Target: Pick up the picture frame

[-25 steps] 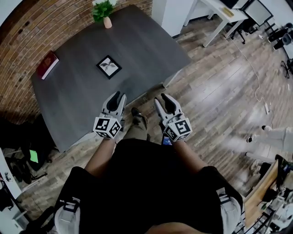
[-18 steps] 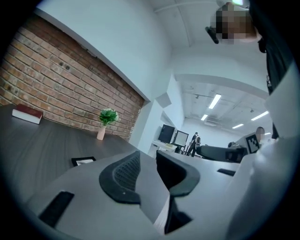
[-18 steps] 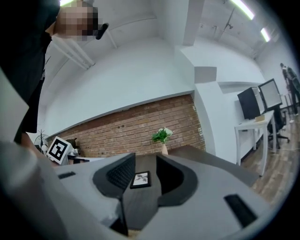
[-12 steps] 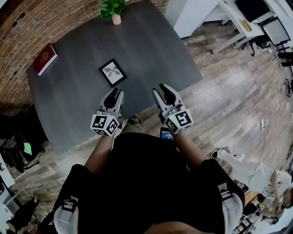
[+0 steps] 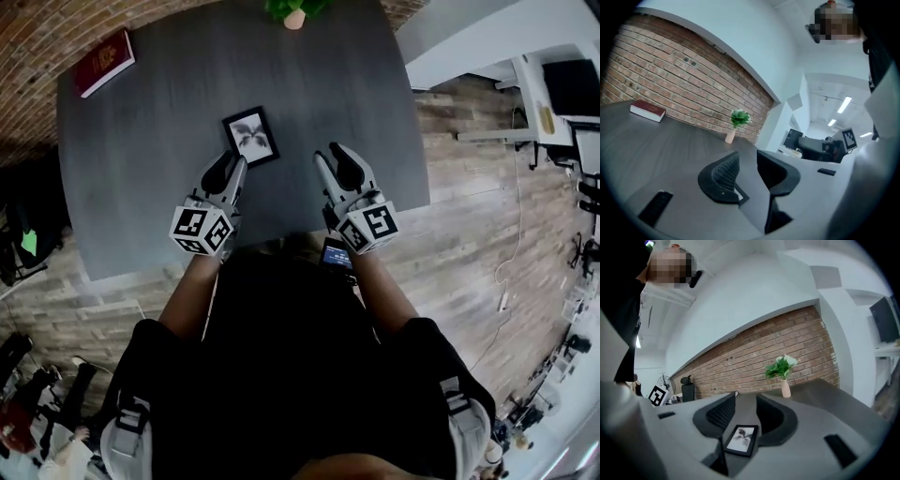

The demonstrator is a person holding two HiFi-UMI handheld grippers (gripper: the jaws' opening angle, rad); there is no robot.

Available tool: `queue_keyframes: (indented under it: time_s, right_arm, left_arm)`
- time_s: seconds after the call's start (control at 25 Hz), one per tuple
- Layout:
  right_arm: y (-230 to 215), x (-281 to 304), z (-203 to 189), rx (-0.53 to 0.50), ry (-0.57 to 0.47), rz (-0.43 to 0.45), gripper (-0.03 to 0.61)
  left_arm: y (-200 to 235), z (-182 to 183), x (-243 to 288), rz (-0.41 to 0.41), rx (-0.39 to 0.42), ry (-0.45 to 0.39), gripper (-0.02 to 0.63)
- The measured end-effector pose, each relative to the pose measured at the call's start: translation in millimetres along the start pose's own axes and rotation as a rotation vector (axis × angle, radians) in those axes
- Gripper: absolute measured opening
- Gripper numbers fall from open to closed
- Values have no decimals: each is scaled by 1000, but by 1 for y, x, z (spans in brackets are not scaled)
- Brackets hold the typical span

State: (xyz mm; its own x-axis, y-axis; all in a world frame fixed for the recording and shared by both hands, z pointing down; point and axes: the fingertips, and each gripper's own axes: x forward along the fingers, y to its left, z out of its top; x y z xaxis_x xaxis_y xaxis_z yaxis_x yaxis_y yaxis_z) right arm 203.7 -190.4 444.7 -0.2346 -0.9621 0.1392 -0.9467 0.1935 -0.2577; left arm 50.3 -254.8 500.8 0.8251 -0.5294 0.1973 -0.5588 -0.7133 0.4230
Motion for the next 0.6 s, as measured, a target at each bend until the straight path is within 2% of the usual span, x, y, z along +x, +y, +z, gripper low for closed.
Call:
queue_keyframes:
  time_s: [0.24,0.44,0.6]
  right_arm:
    - [-10,62,-36,39,154,142,135]
    - [-17,110,-83,71,302,230,135]
    - [-21,138,-127,100,433,258,135]
  left_arm:
    - [50,-20,11,161,-69,74,100]
    - [89,-52,24,238,-159,176,100]
    - [114,-83,32,279,-229,267,112]
